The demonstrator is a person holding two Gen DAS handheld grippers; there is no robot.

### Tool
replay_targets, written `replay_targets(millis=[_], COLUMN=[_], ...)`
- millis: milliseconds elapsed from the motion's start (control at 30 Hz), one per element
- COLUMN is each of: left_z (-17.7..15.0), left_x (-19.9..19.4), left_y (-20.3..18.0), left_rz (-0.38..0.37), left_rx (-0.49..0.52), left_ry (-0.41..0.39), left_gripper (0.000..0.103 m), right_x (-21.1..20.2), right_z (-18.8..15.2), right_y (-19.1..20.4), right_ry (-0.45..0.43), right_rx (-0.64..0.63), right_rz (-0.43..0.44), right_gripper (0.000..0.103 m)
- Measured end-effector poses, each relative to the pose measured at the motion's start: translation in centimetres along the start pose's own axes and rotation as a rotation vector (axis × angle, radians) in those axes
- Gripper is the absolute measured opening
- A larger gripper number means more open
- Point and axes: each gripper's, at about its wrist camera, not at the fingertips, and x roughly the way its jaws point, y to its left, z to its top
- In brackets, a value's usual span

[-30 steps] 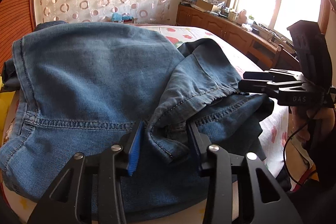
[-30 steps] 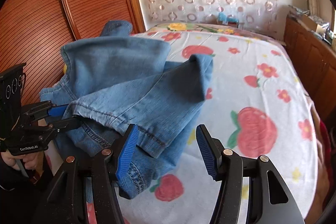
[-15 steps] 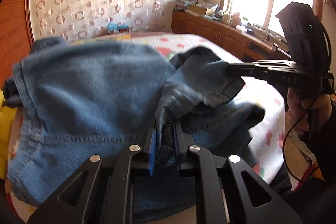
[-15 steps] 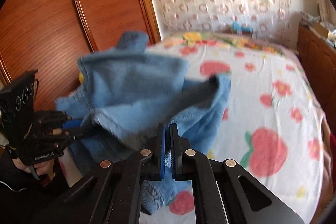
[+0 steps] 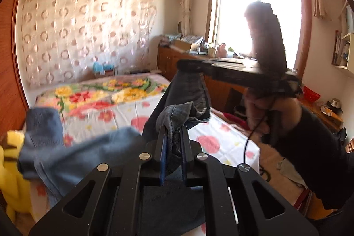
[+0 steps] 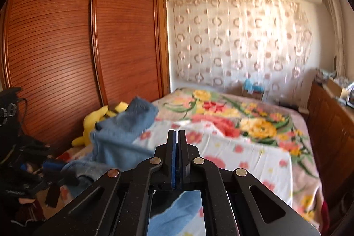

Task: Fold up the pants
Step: 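Grasp the jeans edge with the left tool and lift it upward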

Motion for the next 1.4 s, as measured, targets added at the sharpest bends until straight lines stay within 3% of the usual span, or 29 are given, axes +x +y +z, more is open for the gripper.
replay_targets(millis=[133, 367, 500, 867, 1000, 1200, 1267, 1333, 1400], left_z=[0.8, -1.6, -4.6, -12.6, -14.1, -15.3, -15.4, -15.3, -15.1], left_x=[-2.0, -4.9, -5.3, -3.6, -3.1, -2.0, -1.9, -2.0, -2.1], left_y=[0.6, 3.8, 5.5, 9.6, 10.6, 10.9, 10.9, 10.9, 11.2], left_rz=[0.033, 0.104, 0.14, 0.214, 0.225, 0.221, 0.239, 0.256, 0.252], left_rx=[-0.002, -0.071, -0.112, -0.243, -0.272, -0.294, -0.287, -0.284, -0.29], left_ry=[-0.03, -0.024, 0.02, 0.183, 0.212, 0.251, 0.255, 0.239, 0.228], left_gripper=[0.011, 0.011, 0.011, 0.011, 0.011, 0.015, 0.027, 0.049, 0.056], right_x=[0.6, 4.7, 8.4, 18.6, 22.2, 24.2, 23.7, 23.1, 21.6], right_z=[1.9, 3.3, 3.4, 2.1, 2.5, 2.2, 2.7, 3.0, 3.0], right_y=[0.2, 2.7, 4.3, 11.5, 12.4, 13.1, 12.7, 12.1, 11.1], right_ry=[-0.012, -0.007, 0.022, 0.205, 0.259, 0.303, 0.307, 0.295, 0.263], right_rx=[0.008, -0.023, -0.073, -0.18, -0.189, -0.175, -0.171, -0.162, -0.147], right_rz=[0.013, 0.075, 0.116, 0.225, 0.22, 0.209, 0.2, 0.192, 0.198], right_gripper=[0.001, 0.001, 0.001, 0.001, 0.001, 0.001, 0.01, 0.039, 0.051])
